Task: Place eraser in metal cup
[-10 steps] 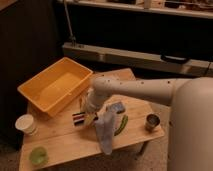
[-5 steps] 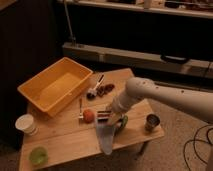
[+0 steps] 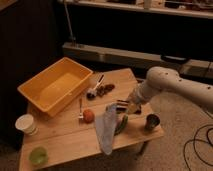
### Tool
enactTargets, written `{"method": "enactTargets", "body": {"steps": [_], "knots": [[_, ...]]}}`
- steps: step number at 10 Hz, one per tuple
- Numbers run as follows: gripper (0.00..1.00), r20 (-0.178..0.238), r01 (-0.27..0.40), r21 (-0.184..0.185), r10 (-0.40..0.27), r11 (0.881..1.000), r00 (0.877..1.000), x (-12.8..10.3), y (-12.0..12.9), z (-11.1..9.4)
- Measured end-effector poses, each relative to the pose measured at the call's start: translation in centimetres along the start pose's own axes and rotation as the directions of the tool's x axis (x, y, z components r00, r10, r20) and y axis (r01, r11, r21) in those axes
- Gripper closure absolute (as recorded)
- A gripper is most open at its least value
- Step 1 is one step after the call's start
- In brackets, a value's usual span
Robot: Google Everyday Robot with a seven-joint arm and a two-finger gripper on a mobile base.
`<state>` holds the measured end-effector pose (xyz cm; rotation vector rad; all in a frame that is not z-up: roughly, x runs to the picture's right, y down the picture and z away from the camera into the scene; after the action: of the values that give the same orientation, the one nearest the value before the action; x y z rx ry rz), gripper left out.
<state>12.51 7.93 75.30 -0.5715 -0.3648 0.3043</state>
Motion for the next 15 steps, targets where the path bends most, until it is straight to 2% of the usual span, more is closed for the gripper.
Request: {"method": "enactTargets", "body": {"steps": [5, 8, 9, 12, 14, 15], "knots": [[1.00, 0.002, 0.003, -0.001, -0.003, 1.000, 1.000, -0.3, 0.0, 0.1], [1.00, 0.014, -0.052, 0.023, 0.052, 0.998, 0.999, 0.8, -1.1, -0.9], [1.00, 0.016, -0.087, 0.040, 0.086, 0.995, 0.996, 2.3, -1.8, -1.9], [1.00, 0.032, -0.203, 0.078, 0.201, 0.976, 0.979, 8.5, -2.7, -5.3], [1.00, 0.012, -0.253, 0.087, 0.253, 0.963, 0.967, 11.3, -2.5, -6.0], [1.00, 0.001, -0.262, 0.086, 0.263, 0.961, 0.965, 12.0, -2.2, -6.1]]}}
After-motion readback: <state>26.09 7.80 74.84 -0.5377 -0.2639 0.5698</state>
